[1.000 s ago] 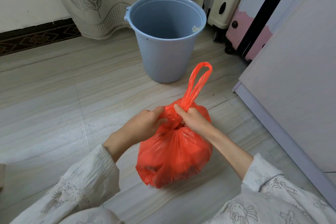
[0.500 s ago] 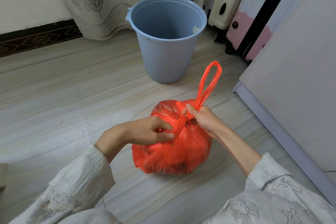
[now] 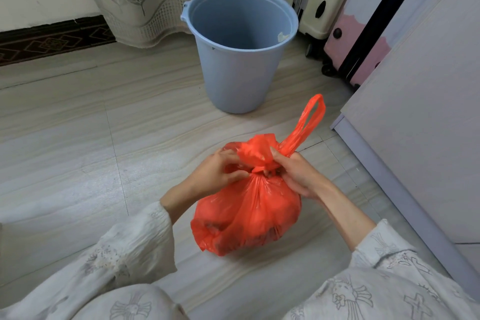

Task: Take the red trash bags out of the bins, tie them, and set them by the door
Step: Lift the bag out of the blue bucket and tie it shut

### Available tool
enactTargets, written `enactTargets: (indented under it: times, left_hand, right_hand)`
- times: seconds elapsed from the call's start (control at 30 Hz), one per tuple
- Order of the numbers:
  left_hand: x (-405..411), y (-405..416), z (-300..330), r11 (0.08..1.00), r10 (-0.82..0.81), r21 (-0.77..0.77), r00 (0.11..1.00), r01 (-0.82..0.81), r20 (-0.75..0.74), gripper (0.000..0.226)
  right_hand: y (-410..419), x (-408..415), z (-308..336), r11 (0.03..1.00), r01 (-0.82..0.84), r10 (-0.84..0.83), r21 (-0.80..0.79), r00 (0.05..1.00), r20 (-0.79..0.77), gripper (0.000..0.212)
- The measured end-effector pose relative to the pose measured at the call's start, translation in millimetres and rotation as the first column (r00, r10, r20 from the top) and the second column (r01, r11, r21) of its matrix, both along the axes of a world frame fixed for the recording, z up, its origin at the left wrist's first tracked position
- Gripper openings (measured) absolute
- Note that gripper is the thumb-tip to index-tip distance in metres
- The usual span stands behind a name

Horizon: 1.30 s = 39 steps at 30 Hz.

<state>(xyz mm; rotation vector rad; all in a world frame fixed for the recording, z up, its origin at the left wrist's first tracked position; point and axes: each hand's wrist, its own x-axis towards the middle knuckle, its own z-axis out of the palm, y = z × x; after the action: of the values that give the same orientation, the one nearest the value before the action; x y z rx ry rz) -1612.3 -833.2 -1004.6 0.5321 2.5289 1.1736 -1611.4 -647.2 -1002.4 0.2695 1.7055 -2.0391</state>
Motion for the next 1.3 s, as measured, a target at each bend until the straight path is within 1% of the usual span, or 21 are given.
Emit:
enactTargets:
  times: [0.03, 0.1, 0.23, 0.3, 0.4, 0.43, 0.5, 0.53, 0.63, 0.67, 0.7, 0.77, 0.8, 0.87, 0.93, 1.0, 1.07, 1.13, 1.17, 1.23, 1.3]
  left_hand:
    - [-1.6, 1.4, -3.3, 0.999, -0.015, -0.044, 1.000, 0.015, -0.005, 0.017]
    - [-3.3, 4.9, -6.0, 0.995, -0.024, -0.099, 0.999, 0.021, -0.027, 0.021]
    - [-2.8, 11.0, -7.6, 0.990, 0.063, -0.122, 0.995, -0.072, -0.079, 0.015]
    - [-2.0, 14.3, -7.2, 0.990, 0.097, -0.100, 0.993, -0.103, -0.060, 0.014]
    - [-2.8, 17.7, -5.4, 0.992, 0.104, -0.066, 0.995, -0.104, -0.005, 0.030]
    - [-3.3, 18.0, -5.1, 0.993, 0.100, -0.064, 0.995, -0.099, 0.010, 0.029]
    - [-4.8, 17.9, -4.9, 0.992, 0.088, -0.091, 0.996, -0.086, 0.015, 0.012]
    - [-5.6, 16.8, -4.9, 0.992, 0.076, -0.103, 0.997, -0.073, 0.019, 0.009]
    - [-7.6, 13.2, -5.4, 0.996, 0.042, -0.087, 0.997, -0.036, 0.067, 0.018]
    - [-7.8, 12.2, -4.9, 0.996, 0.051, -0.081, 0.996, -0.045, 0.075, 0.014]
    - [-8.5, 11.2, -5.5, 0.995, 0.071, -0.072, 0.994, -0.065, 0.085, 0.008]
    - [-8.8, 8.4, -7.0, 0.994, 0.103, -0.042, 0.987, -0.099, 0.121, 0.006]
    - [-9.1, 7.6, -7.1, 0.994, 0.112, -0.030, 0.983, -0.109, 0.144, 0.008]
    - [-10.3, 7.7, -5.9, 0.992, 0.126, -0.008, 0.974, -0.127, 0.187, 0.008]
    - [-11.0, 10.0, -5.1, 0.988, 0.145, 0.010, 0.962, -0.152, 0.229, 0.009]
    - [-10.1, 13.1, -5.0, 0.987, 0.149, 0.020, 0.957, -0.159, 0.248, 0.009]
    - [-8.3, 16.4, -4.0, 0.989, 0.136, 0.019, 0.961, -0.144, 0.242, 0.011]
    - [-6.3, 19.7, -1.6, 0.993, 0.118, 0.000, 0.969, -0.121, 0.219, 0.012]
    - [-5.5, 21.0, -0.3, 0.994, 0.111, -0.010, 0.971, -0.112, 0.212, 0.012]
    - [-3.3, 22.6, 1.8, 0.993, 0.115, -0.025, 0.967, -0.113, 0.227, 0.012]
    - [-1.0, 22.8, 3.4, 0.992, 0.125, -0.023, 0.959, -0.123, 0.254, 0.018]
  right_hand:
    - [0.2, -0.9, -1.4, 1.000, 0.005, -0.006, 0.009, 1.000, 0.010, 0.032]
    - [0.1, -3.2, -4.4, 1.000, 0.021, -0.022, 0.009, 0.999, 0.043, 0.036]
    - [-0.2, -5.5, -9.0, 0.995, 0.049, -0.041, -0.086, 0.995, 0.090, 0.034]
    - [0.3, -5.8, -10.6, 0.992, 0.056, -0.046, -0.114, 0.995, 0.090, 0.034]
    - [1.3, -5.5, -10.9, 0.993, 0.035, -0.027, -0.113, 0.997, 0.065, 0.035]
    - [1.2, -5.0, -10.5, 0.995, 0.019, -0.014, -0.103, 0.999, 0.048, 0.035]
    - [0.2, -4.1, -9.9, 0.996, -0.006, 0.007, -0.085, 1.000, 0.020, 0.034]
    - [-0.3, -3.6, -8.9, 0.996, -0.014, 0.015, -0.083, 1.000, 0.014, 0.031]
    - [-0.3, -2.5, -5.2, 0.993, -0.069, 0.072, -0.101, 0.997, 0.033, 0.022]
    - [0.3, -2.1, -3.8, 0.991, -0.107, 0.109, -0.081, 0.994, 0.027, 0.018]
    - [1.3, -1.6, -2.3, 0.987, -0.156, 0.156, -0.023, 0.988, -0.002, 0.015]
    - [3.6, -1.2, 1.6, 0.948, -0.265, 0.282, 0.177, 0.956, -0.082, 0.010]
    - [4.4, -1.3, 3.9, 0.911, -0.300, 0.340, 0.284, 0.934, -0.106, 0.012]
    - [5.0, -0.4, 6.0, 0.840, -0.304, 0.399, 0.448, 0.907, -0.132, 0.019]
    - [3.3, 0.6, 4.9, 0.806, -0.240, 0.395, 0.542, 0.899, -0.190, 0.018]
    - [-2.6, 1.8, 3.1, 0.763, -0.126, 0.374, 0.634, 0.886, -0.274, 0.010]
    - [-8.9, 1.7, -0.2, 0.684, 0.029, 0.349, 0.729, 0.865, -0.362, 0.015]
    - [-14.1, 1.7, -1.6, 0.634, 0.141, 0.346, 0.761, 0.828, -0.442, 0.019]
    - [-14.4, 2.0, -3.3, 0.619, 0.166, 0.343, 0.767, 0.822, -0.455, 0.018]
    - [-11.7, 2.4, -7.1, 0.604, 0.171, 0.286, 0.779, 0.865, -0.412, 0.015]
    - [-7.3, 2.0, -9.4, 0.645, 0.171, 0.168, 0.745, 0.919, -0.357, 0.006]
